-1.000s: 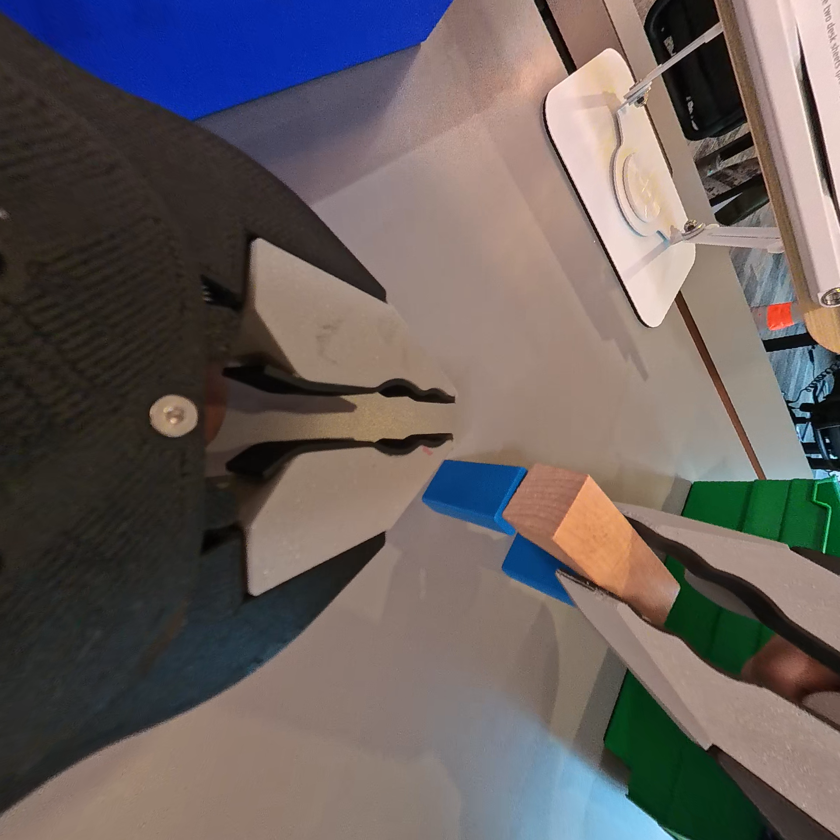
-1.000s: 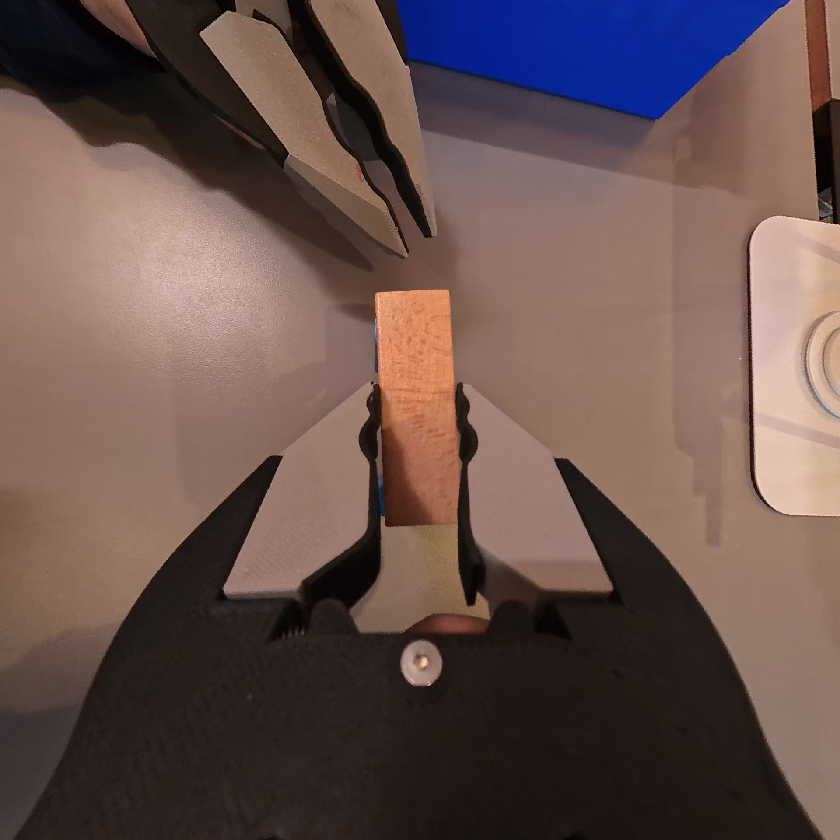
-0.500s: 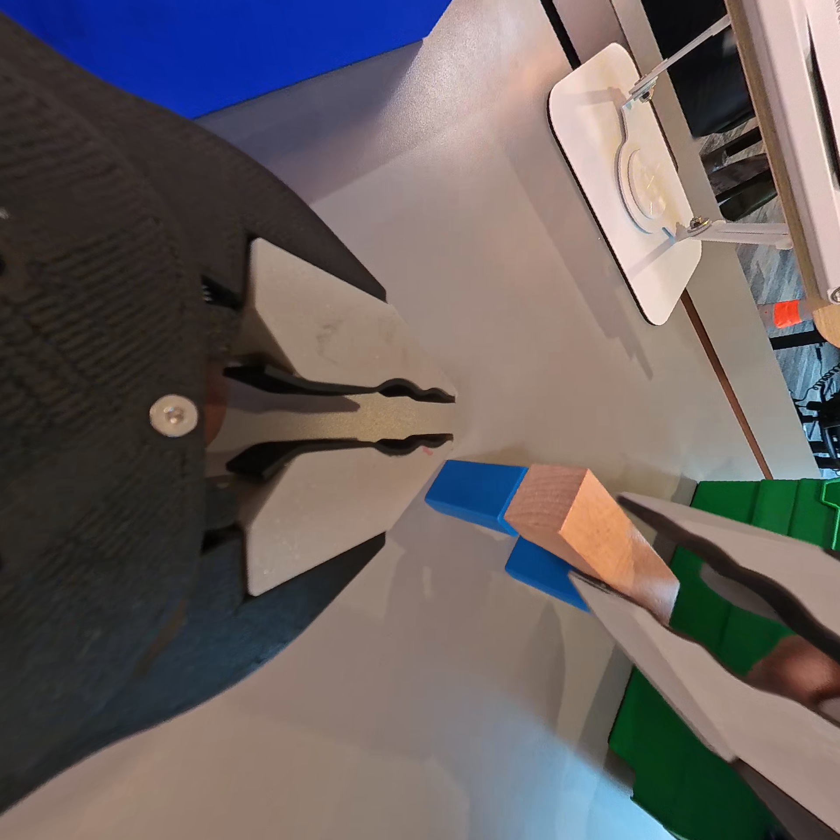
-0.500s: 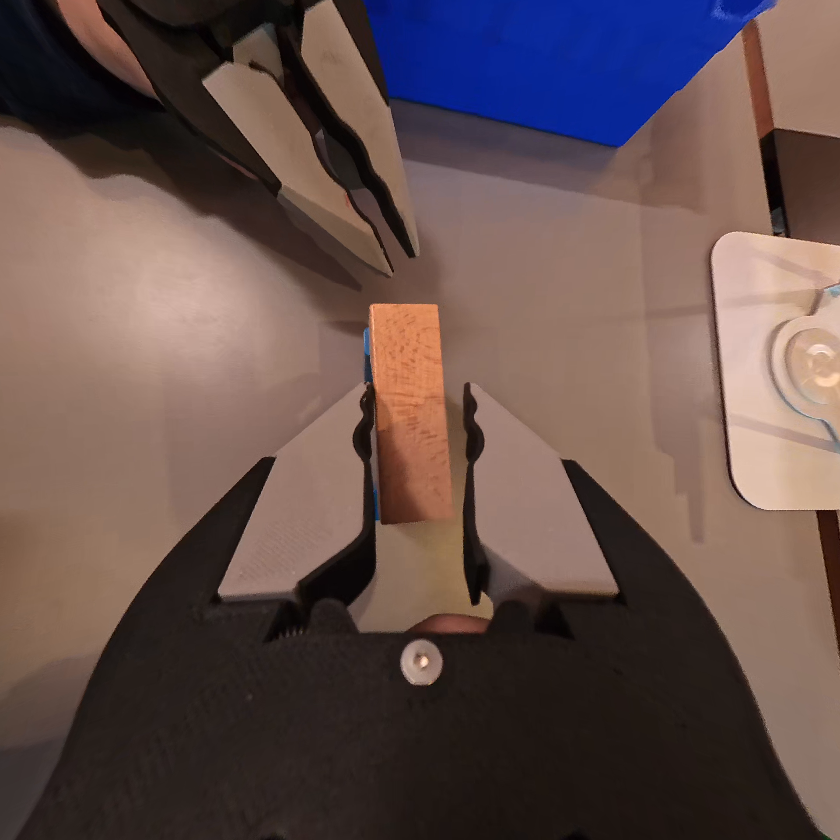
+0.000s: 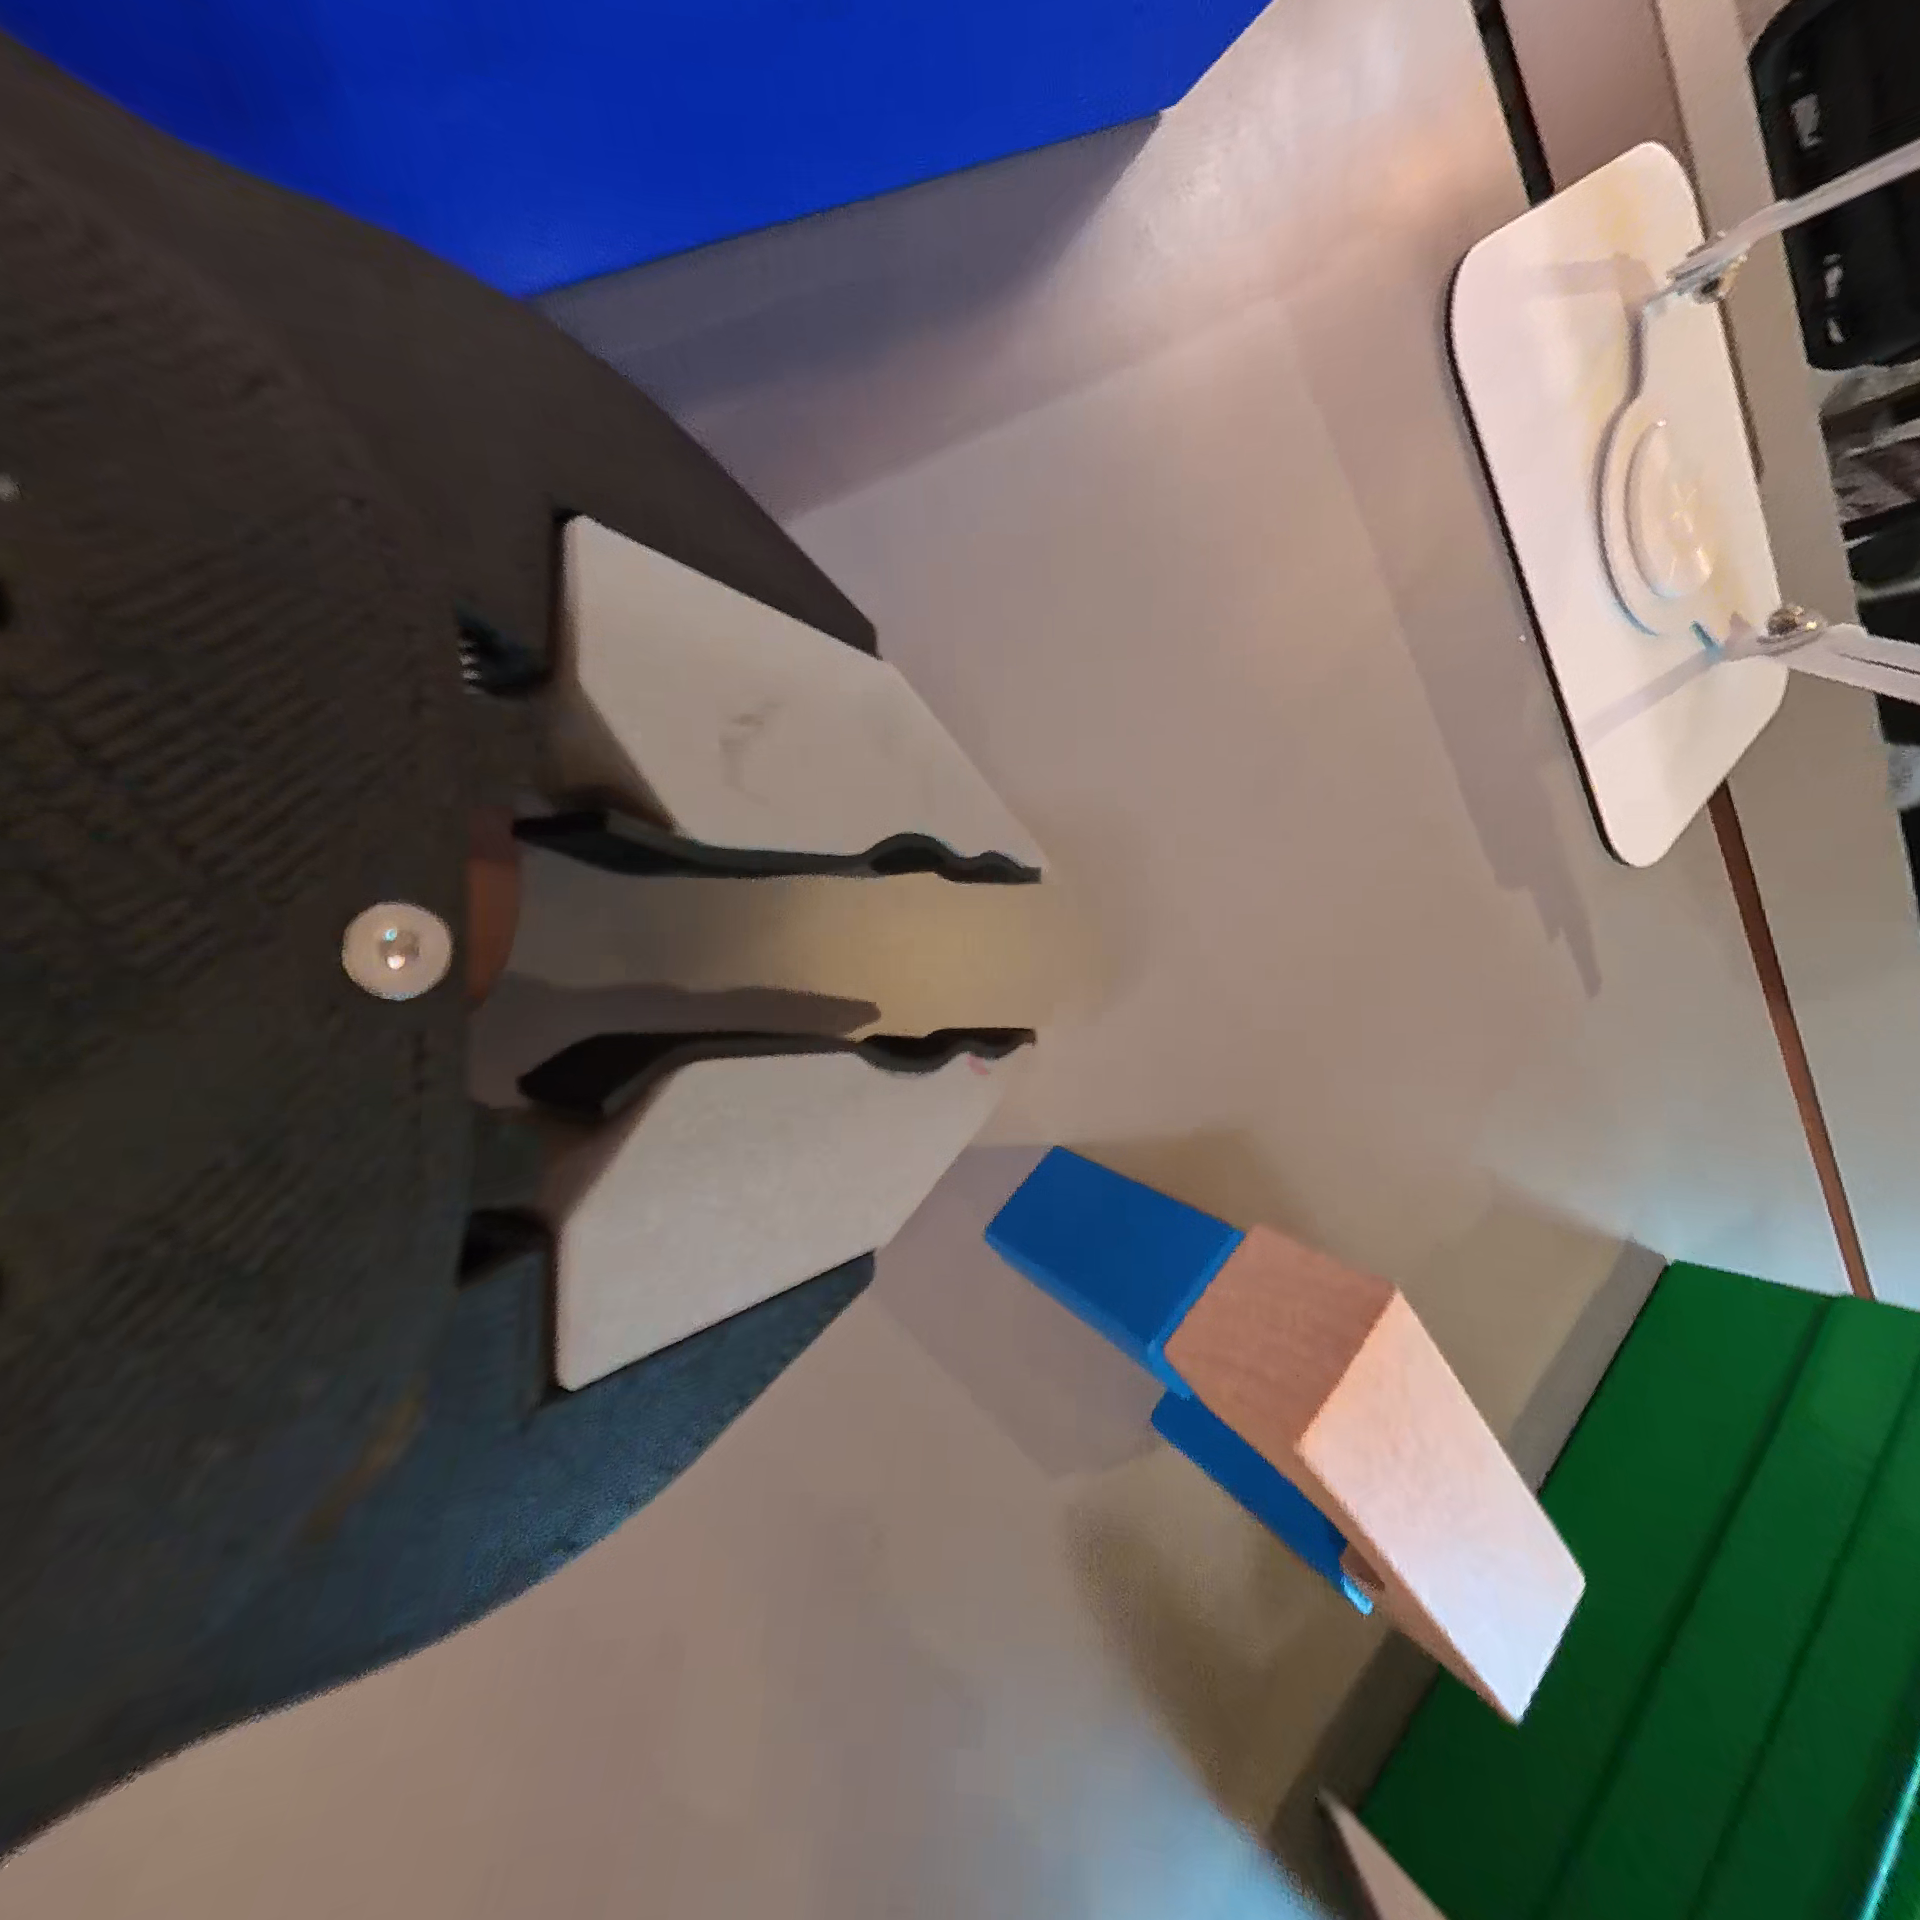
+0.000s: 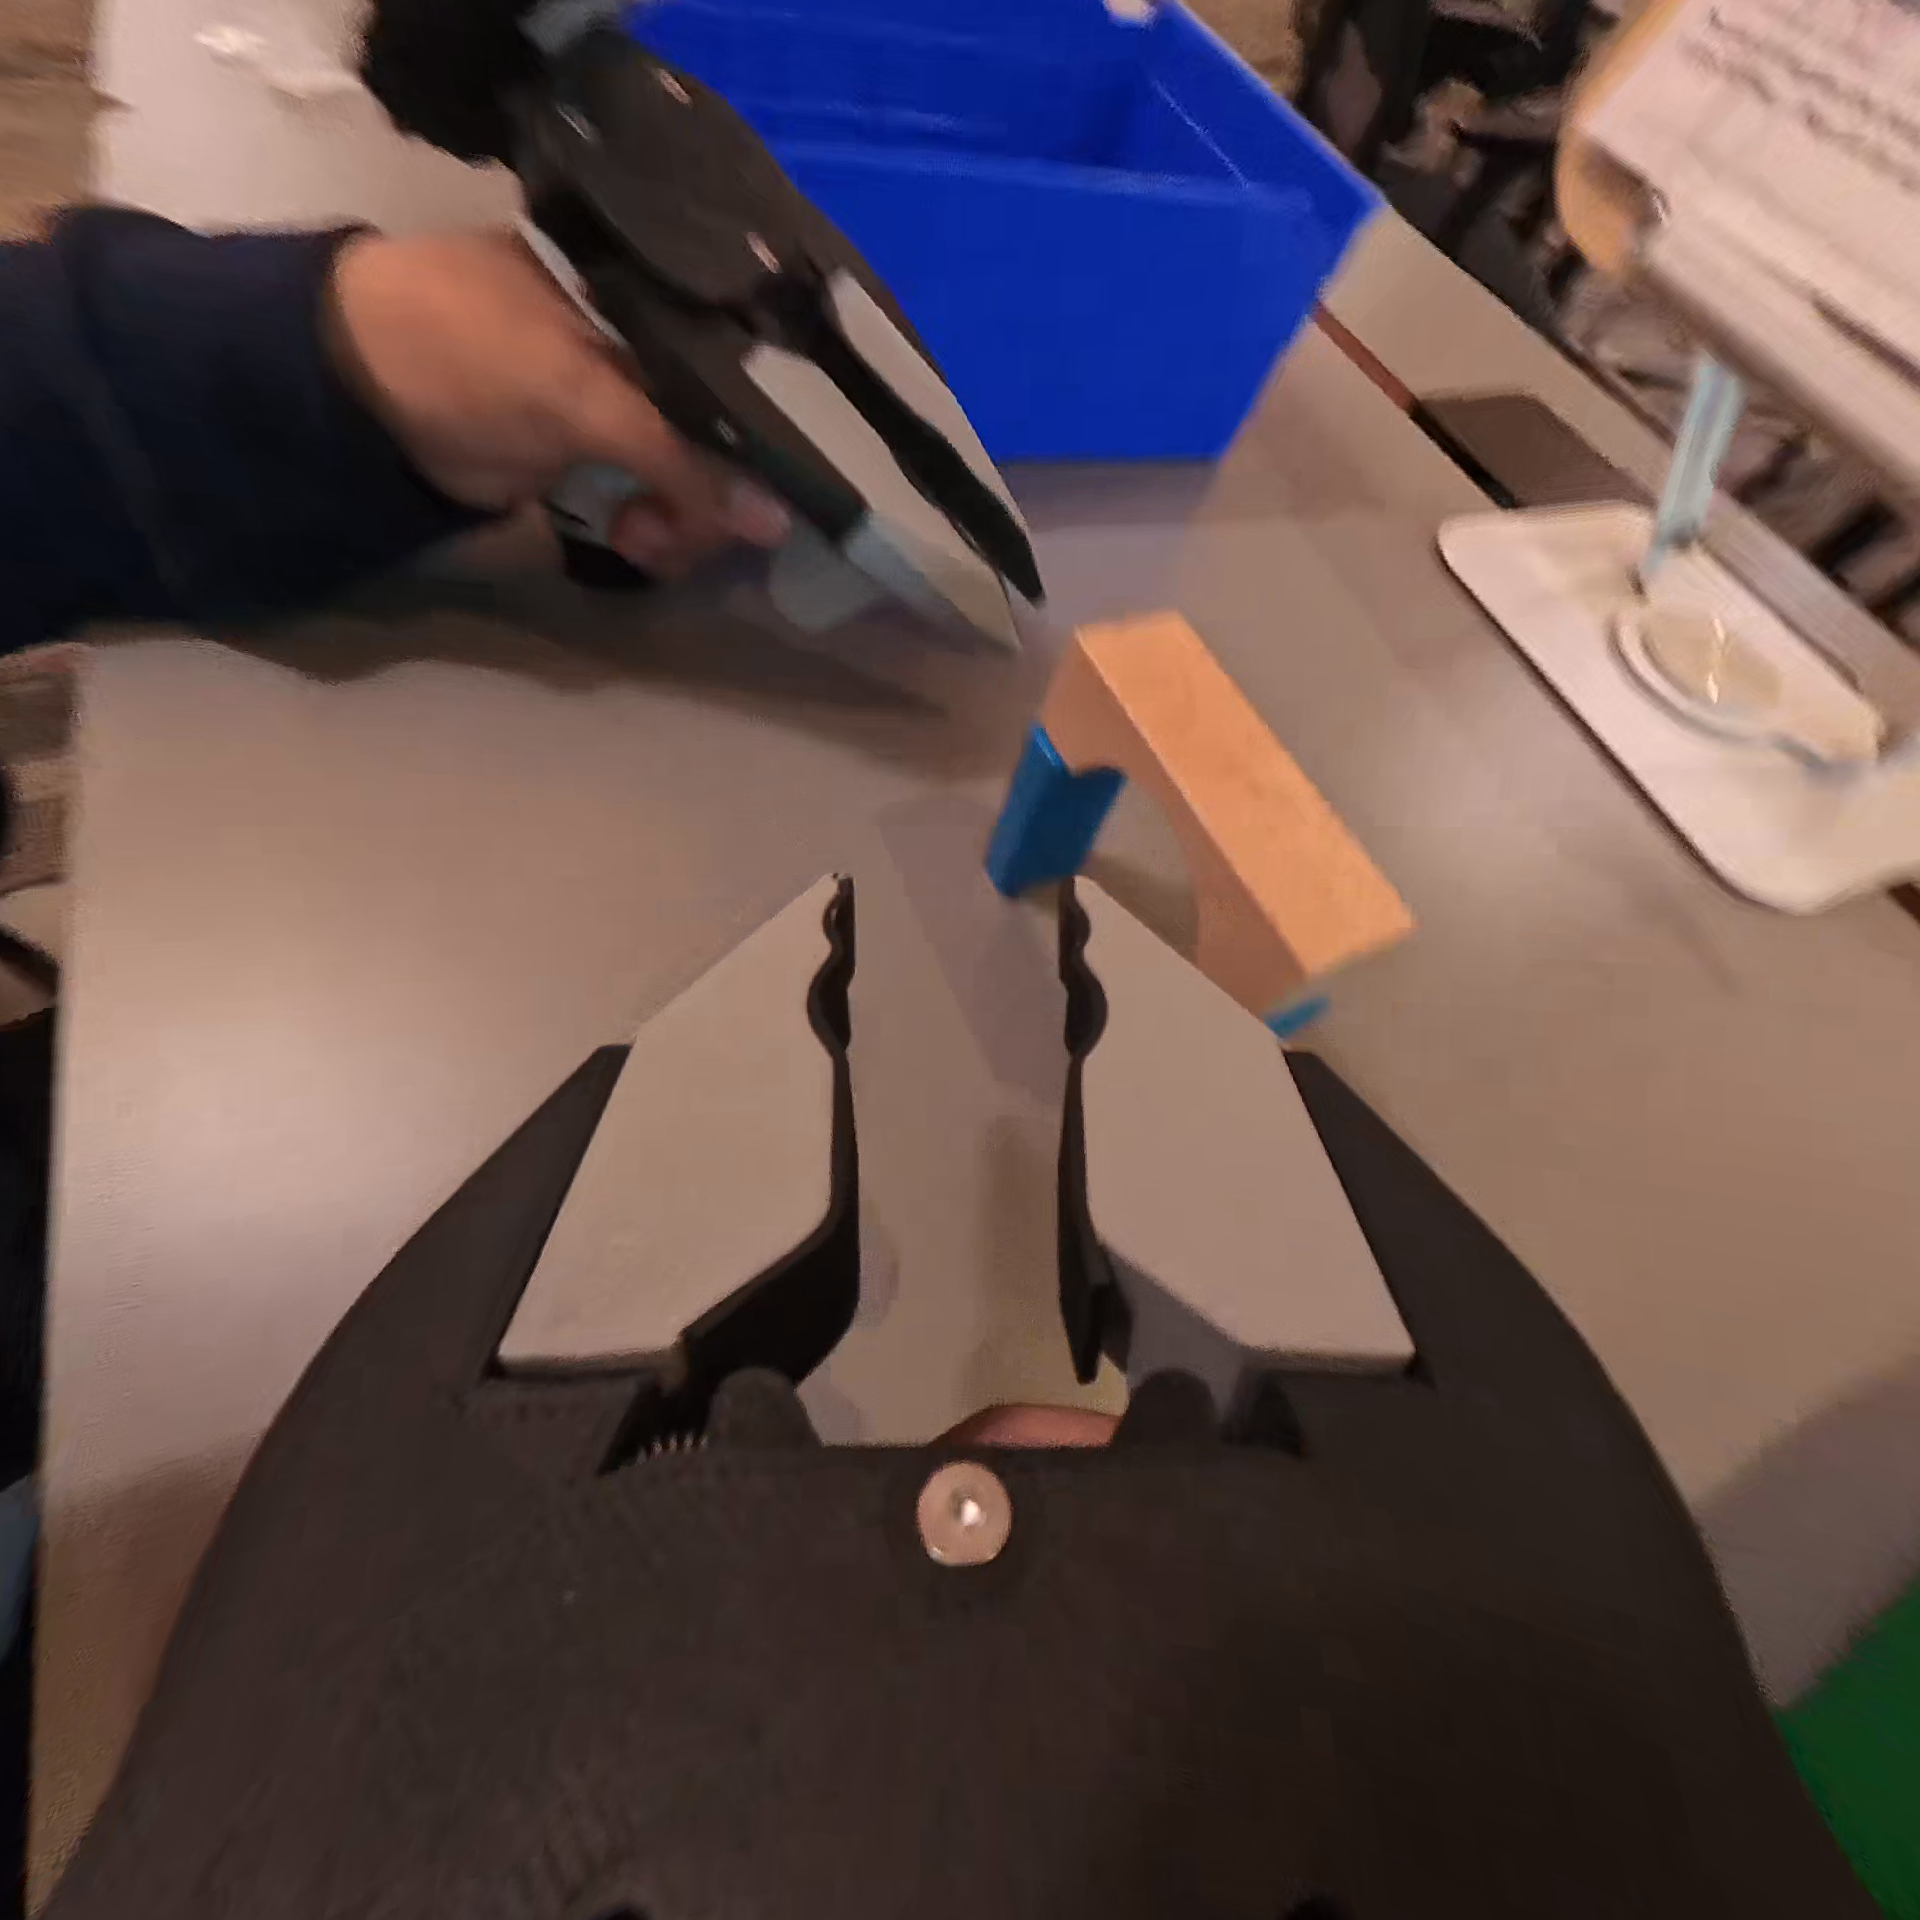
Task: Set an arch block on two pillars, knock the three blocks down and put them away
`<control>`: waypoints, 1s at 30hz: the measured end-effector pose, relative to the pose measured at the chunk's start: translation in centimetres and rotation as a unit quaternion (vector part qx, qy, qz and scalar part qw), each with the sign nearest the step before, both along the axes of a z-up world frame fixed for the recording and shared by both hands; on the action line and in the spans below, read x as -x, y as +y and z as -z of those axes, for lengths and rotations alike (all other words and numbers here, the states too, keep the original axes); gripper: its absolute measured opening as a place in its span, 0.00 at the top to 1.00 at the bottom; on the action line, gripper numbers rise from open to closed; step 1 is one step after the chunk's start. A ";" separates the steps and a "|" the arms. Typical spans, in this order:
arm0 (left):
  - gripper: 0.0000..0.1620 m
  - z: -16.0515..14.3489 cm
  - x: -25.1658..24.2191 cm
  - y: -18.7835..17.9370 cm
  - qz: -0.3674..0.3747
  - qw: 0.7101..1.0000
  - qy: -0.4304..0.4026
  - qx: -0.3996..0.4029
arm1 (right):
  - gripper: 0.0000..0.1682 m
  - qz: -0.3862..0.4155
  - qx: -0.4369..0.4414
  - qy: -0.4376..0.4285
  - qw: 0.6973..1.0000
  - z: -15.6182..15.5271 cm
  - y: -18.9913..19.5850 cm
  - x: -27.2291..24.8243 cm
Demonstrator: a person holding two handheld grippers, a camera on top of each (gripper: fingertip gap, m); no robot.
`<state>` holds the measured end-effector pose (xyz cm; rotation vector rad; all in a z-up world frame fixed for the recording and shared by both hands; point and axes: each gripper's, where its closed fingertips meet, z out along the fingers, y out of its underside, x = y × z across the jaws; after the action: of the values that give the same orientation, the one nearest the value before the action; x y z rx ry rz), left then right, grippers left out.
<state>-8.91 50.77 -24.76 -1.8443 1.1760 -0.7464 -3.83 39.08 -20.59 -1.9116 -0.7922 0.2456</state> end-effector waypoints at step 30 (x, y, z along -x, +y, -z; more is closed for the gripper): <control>0.95 -1.4 -9.9 -4.0 -0.031 0.998 0.029 -0.052 | 0.81 0.351 -0.086 -0.046 0.931 1.7 -1.1 -13.4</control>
<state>0.99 46.79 -23.40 -1.8184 1.1660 -0.5895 9.53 38.02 -22.31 -1.9196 -0.1419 -0.3468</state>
